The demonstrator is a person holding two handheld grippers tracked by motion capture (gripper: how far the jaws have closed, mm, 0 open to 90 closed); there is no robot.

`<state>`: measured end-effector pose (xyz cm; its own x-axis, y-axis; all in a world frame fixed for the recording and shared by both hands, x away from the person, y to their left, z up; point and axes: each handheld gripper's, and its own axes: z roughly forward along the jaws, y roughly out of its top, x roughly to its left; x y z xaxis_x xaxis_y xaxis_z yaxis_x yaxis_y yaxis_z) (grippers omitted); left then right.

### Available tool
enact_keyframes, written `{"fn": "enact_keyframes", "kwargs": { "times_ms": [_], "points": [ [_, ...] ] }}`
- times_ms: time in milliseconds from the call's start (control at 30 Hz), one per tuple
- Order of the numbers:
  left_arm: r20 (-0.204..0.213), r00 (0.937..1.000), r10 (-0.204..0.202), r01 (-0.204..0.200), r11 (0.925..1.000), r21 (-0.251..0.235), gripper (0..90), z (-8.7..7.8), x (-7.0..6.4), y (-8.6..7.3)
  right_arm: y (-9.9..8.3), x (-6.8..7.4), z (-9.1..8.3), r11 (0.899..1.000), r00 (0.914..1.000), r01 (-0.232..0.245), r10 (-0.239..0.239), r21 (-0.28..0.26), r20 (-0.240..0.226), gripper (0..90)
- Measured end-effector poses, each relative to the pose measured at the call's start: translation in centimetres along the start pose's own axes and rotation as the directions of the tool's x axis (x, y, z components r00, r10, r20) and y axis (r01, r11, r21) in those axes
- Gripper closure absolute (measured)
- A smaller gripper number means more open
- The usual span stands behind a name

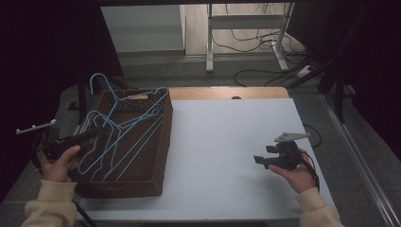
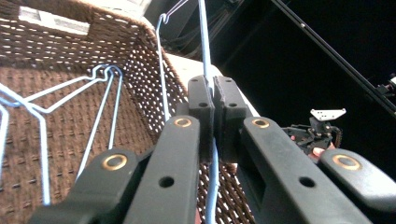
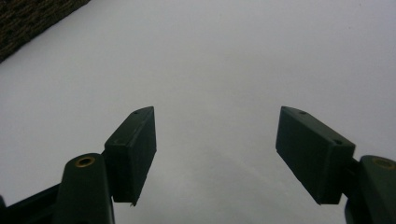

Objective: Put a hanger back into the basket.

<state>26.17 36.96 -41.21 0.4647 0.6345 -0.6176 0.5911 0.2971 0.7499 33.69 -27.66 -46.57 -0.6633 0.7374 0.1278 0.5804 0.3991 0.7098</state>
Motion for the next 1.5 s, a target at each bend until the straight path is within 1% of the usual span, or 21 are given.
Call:
{"fn": "enact_keyframes", "kwargs": {
  "times_ms": [200, 433, 600, 800, 1033, 1100, 1133, 1200, 1233, 1267, 1300, 1333, 1367, 1400, 1433, 1467, 1500],
  "points": [
    [-0.013, 0.9998, -0.017, 0.017, 0.9998, 0.004, 87.1, -0.2, 0.7, -0.4, 0.0, 0.0, 0.0, 1.0, 1.0, 0.0, 0.0, 0.001, 0.0, 28.9],
    [-0.03, 0.9993, -0.024, 0.026, 0.9987, 0.045, 87.0, 0.9, 1.1, -0.5, 0.0, 0.1, 0.1, 1.0, 1.0, 0.003, -0.003, 0.002, 0.0, 28.9],
    [-0.045, 0.9984, -0.036, 0.039, 0.9965, 0.074, 87.0, 1.8, 1.6, -0.8, 0.0, 0.0, 0.0, 1.0, 1.0, 0.0, 0.0, 0.0, 0.001, 28.9],
    [-0.054, 0.9972, -0.052, 0.057, 0.9921, 0.112, 87.0, 2.8, 2.1, -1.3, 0.0, 0.0, 0.0, 1.0, 1.0, 0.001, -0.001, 0.0, 0.001, 28.9],
    [-0.082, 0.9939, -0.073, 0.085, 0.985, 0.15, 86.8, 3.5, 2.7, -1.7, 0.0, 0.0, 0.0, 1.0, 1.0, 0.0, 0.0, 0.001, 0.002, 28.9],
    [-0.103, 0.9919, -0.073, 0.09, 0.9814, 0.169, 86.4, 3.7, 2.8, -1.6, 0.0, 0.0, 0.0, 1.0, 1.0, 0.001, -0.001, 0.001, 0.001, 28.9],
    [-0.116, 0.9903, -0.075, 0.095, 0.9803, 0.173, 85.6, 3.7, 2.8, -1.6, 0.0, 0.0, 0.0, 1.0, 1.0, 0.002, -0.002, 0.0, 0.0, 28.9],
    [-0.142, 0.988, -0.061, 0.088, 0.9782, 0.188, 77.7, 3.9, 2.6, -1.5, 0.0, 0.0, -0.1, 1.0, 1.0, 0.002, -0.002, 0.0, 0.0, 28.9],
    [-0.153, 0.9871, -0.046, 0.076, 0.9775, 0.197, 73.4, 4.1, 2.5, -1.5, 0.0, 0.0, -0.1, 1.0, 1.0, 0.003, -0.003, -0.001, 0.0, 28.9],
    [-0.173, 0.9849, -0.016, 0.052, 0.9766, 0.208, 68.4, 4.2, 2.2, -1.5, 0.0, 0.0, -0.1, 1.0, 1.0, 0.003, -0.003, -0.002, 0.0, 28.9],
    [-0.201, 0.9795, 0.018, 0.028, 0.9747, 0.222, 62.8, 4.2, 2.0, -1.4, 0.0, 0.0, -0.1, 1.0, 1.0, 0.003, -0.003, -0.001, 0.0, 28.8],
    [-0.243, 0.9683, 0.057, 0.003, 0.9715, 0.237, 57.4, 4.3, 1.6, -1.4, 0.0, 0.0, -0.1, 1.0, 1.0, 0.002, -0.002, -0.002, 0.0, 28.9],
    [-0.251, 0.9658, 0.067, -0.007, 0.9723, 0.234, 53.1, 4.3, 1.5, -1.3, 0.0, -0.1, -0.1, 1.0, 1.0, 0.002, -0.002, -0.003, -0.001, 28.8],
    [-0.251, 0.9656, 0.069, -0.01, 0.9735, 0.228, 51.2, 4.3, 1.3, -1.3, 0.0, 0.0, -0.1, 1.0, 1.0, 0.003, -0.003, -0.003, -0.001, 28.8],
    [-0.26, 0.9627, 0.075, -0.015, 0.9741, 0.226, 49.2, 4.2, 1.2, -1.2, 0.0, 0.0, -0.1, 1.0, 1.0, 0.004, -0.004, -0.002, -0.001, 28.8],
    [-0.278, 0.9568, 0.086, -0.023, 0.9742, 0.225, 46.6, 4.2, 1.0, -1.1, 0.0, 0.0, -0.1, 1.0, 1.0, 0.004, -0.004, -0.002, -0.001, 28.8],
    [-0.288, 0.9524, 0.099, -0.034, 0.974, 0.224, 43.8, 4.1, 0.8, -1.0, 0.0, 0.0, -0.1, 1.0, 1.0, 0.005, -0.005, -0.001, -0.003, 28.9]
  ]
}}
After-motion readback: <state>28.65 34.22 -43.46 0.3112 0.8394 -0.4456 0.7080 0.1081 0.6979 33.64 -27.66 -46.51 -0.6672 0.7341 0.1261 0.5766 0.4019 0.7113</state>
